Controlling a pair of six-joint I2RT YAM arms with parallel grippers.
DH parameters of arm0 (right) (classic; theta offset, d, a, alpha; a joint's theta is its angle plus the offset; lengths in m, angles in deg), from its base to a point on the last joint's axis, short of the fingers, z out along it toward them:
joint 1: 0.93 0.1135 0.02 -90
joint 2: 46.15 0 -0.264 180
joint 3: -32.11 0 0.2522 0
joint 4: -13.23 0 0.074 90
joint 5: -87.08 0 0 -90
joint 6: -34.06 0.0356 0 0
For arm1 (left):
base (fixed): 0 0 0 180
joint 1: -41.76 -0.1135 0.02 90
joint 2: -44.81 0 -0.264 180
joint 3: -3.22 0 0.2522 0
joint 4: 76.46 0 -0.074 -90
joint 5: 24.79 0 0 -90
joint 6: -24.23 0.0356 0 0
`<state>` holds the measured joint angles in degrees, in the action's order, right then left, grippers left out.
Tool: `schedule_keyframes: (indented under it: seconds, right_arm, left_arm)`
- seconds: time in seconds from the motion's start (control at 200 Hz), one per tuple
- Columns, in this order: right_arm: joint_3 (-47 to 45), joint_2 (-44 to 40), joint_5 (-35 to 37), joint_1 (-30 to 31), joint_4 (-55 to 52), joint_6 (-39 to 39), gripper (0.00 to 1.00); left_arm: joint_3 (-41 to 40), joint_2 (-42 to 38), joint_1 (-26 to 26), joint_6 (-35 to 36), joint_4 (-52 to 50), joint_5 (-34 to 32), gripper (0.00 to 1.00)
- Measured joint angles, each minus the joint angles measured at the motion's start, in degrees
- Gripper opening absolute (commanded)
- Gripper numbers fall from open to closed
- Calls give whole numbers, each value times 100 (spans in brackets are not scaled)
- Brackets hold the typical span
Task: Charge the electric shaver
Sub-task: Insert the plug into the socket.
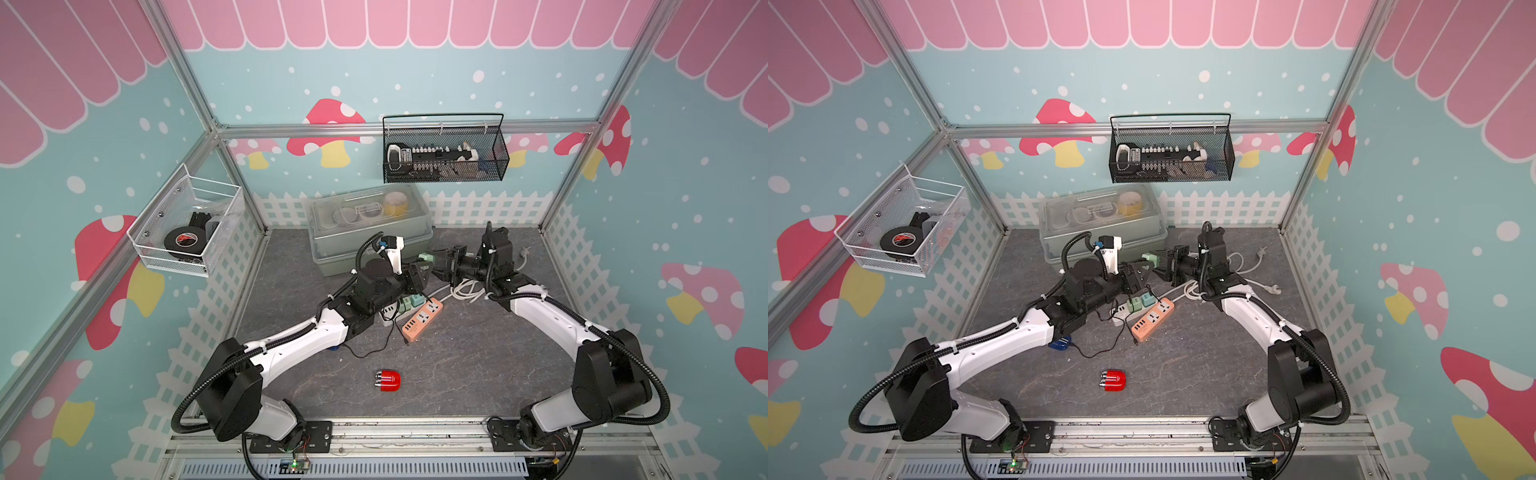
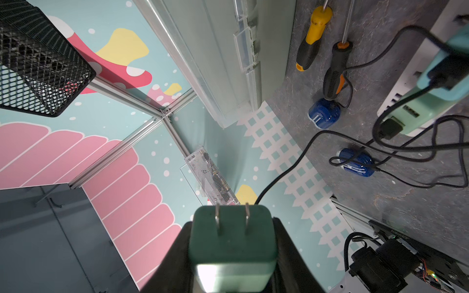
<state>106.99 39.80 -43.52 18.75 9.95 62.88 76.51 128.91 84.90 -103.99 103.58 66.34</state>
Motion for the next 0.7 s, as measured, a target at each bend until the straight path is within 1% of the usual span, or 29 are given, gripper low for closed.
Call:
schedule_keyframes:
  seconds: [0.18, 0.48, 0.605, 0.7]
  right_arm:
    - [0, -55, -4, 0, 2, 0, 0]
    - [0, -87, -24, 26, 15, 2, 0]
    - [-37, -243, -39, 37, 15, 2, 0]
    - [-155, -407, 20, 42, 9, 4, 0]
  left_arm:
    - [107, 13, -15, 286, -157, -22, 48]
    - [236, 166, -22, 592, -330, -39, 48]
    - [310, 289, -22, 667, -372, -68, 44]
    - [352, 310, 13, 717, -363, -44, 38]
